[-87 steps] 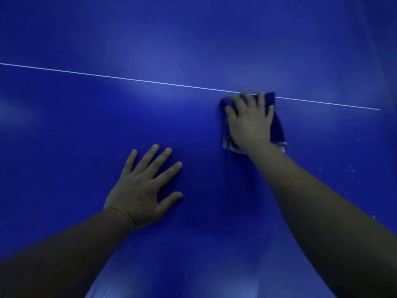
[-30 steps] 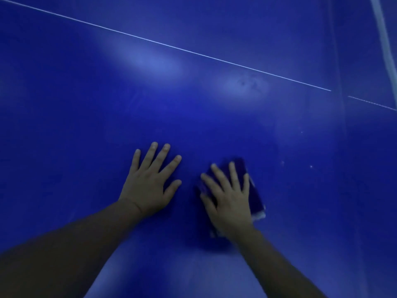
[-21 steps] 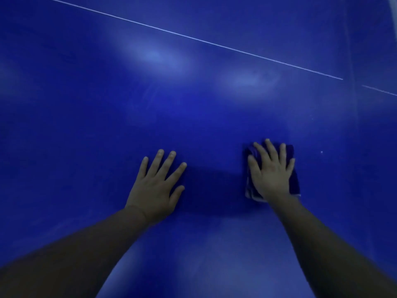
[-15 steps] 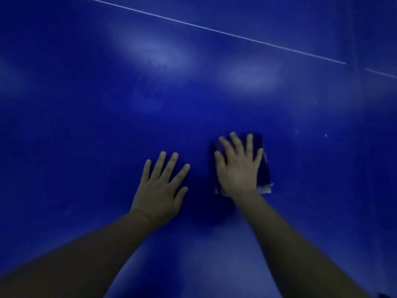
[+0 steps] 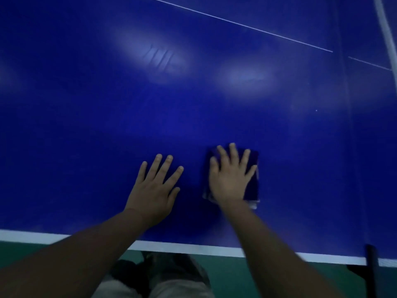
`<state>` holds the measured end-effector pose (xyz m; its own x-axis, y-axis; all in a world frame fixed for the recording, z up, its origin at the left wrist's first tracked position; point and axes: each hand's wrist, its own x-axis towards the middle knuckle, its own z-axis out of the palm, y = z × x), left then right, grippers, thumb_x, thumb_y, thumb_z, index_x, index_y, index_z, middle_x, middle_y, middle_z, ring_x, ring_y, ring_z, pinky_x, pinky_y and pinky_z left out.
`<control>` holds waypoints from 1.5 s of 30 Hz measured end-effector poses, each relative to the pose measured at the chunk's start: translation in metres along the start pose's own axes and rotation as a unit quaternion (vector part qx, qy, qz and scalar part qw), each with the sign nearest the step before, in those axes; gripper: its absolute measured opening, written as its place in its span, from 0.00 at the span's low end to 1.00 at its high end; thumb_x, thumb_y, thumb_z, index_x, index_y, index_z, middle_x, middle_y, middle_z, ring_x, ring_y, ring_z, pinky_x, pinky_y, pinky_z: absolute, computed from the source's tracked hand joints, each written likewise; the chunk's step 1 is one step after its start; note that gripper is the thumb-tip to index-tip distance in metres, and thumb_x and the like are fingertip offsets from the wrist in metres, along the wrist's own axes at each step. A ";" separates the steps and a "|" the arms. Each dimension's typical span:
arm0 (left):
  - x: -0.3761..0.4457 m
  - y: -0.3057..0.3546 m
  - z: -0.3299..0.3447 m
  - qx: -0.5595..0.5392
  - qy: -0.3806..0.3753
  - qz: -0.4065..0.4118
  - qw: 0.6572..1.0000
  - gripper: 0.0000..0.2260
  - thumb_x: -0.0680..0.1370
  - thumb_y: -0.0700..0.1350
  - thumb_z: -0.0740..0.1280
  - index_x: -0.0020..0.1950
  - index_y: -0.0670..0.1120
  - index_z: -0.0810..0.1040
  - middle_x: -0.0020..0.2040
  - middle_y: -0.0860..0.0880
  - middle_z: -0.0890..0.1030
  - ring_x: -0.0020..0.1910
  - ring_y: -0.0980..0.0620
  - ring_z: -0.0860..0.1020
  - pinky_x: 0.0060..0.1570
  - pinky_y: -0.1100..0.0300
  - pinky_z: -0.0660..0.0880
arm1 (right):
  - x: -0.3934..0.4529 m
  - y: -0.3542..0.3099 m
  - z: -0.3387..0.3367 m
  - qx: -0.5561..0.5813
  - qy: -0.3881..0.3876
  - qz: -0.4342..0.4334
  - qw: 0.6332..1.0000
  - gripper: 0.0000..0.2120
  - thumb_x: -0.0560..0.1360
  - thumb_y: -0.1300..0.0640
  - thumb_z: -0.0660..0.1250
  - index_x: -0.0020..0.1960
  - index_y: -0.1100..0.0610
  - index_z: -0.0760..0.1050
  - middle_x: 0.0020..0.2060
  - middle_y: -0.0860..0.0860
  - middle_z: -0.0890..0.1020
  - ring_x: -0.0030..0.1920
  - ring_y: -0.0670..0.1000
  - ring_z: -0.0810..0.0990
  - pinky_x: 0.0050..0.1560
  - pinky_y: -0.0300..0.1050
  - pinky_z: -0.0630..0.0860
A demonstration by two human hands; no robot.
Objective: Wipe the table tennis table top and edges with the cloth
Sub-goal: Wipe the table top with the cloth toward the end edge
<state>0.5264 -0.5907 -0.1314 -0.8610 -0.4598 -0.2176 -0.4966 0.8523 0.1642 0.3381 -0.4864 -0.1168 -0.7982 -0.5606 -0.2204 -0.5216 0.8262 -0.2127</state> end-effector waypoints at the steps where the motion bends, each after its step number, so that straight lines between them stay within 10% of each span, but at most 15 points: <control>1: -0.004 0.002 0.002 0.003 0.002 -0.004 1.000 0.26 0.82 0.58 0.48 0.78 0.52 0.63 0.79 0.44 0.60 0.78 0.41 0.55 0.73 0.40 0.50 | -0.019 -0.011 0.009 -0.007 0.016 -0.034 0.999 0.25 0.81 0.39 0.50 0.75 0.42 0.67 0.79 0.46 0.61 0.80 0.59 0.49 0.75 0.70 0.46; 10: -0.040 0.022 0.014 -0.010 0.014 -0.021 1.000 0.26 0.81 0.59 0.49 0.77 0.53 0.63 0.79 0.43 0.60 0.78 0.40 0.55 0.73 0.38 0.49 | -0.110 0.075 0.016 -0.059 -0.022 -0.152 0.986 0.25 0.81 0.35 0.50 0.75 0.39 0.63 0.79 0.44 0.59 0.81 0.55 0.48 0.76 0.67 0.47; 16: -0.055 0.040 0.019 -0.015 0.016 -0.034 0.999 0.26 0.81 0.58 0.50 0.77 0.51 0.65 0.78 0.43 0.63 0.78 0.38 0.57 0.71 0.36 0.52 | -0.086 0.017 0.021 -0.008 -0.020 0.020 1.000 0.29 0.79 0.33 0.43 0.78 0.38 0.58 0.81 0.44 0.52 0.80 0.56 0.39 0.76 0.67 0.37; 22: -0.048 0.070 0.023 -0.020 0.013 -0.016 1.000 0.27 0.84 0.58 0.42 0.77 0.50 0.66 0.78 0.43 0.62 0.78 0.39 0.56 0.72 0.35 0.53 | -0.123 0.063 0.019 -0.049 -0.004 -0.123 0.991 0.24 0.80 0.36 0.53 0.73 0.41 0.67 0.77 0.47 0.64 0.79 0.60 0.55 0.75 0.65 0.49; 33: 0.015 0.160 0.022 -0.035 0.020 -0.043 0.998 0.24 0.82 0.56 0.51 0.76 0.52 0.66 0.79 0.44 0.61 0.78 0.40 0.55 0.73 0.37 0.50 | -0.038 0.164 -0.018 -0.014 0.024 0.022 0.999 0.26 0.79 0.37 0.51 0.74 0.41 0.68 0.78 0.48 0.64 0.80 0.60 0.51 0.75 0.71 0.47; 39: 0.045 0.178 0.022 -0.017 0.017 -0.061 0.998 0.26 0.79 0.53 0.52 0.77 0.52 0.63 0.79 0.44 0.59 0.79 0.39 0.53 0.73 0.36 0.48 | -0.078 0.180 -0.011 -0.054 -0.004 -0.238 0.970 0.25 0.78 0.38 0.59 0.74 0.41 0.67 0.78 0.46 0.64 0.79 0.59 0.56 0.74 0.67 0.52; 45: 0.045 0.177 0.022 -0.030 0.025 -0.066 0.997 0.24 0.81 0.54 0.51 0.77 0.52 0.64 0.79 0.45 0.59 0.79 0.40 0.52 0.73 0.34 0.49 | -0.050 0.279 -0.039 -0.077 -0.007 -0.170 0.982 0.26 0.76 0.37 0.57 0.72 0.41 0.68 0.76 0.47 0.67 0.76 0.61 0.60 0.72 0.68 0.54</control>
<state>0.4022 -0.4553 -0.1330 -0.7917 -0.5796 -0.1932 -0.6099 0.7682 0.1946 0.2203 -0.2254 -0.1280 -0.5660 -0.8057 -0.1747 -0.7978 0.5887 -0.1301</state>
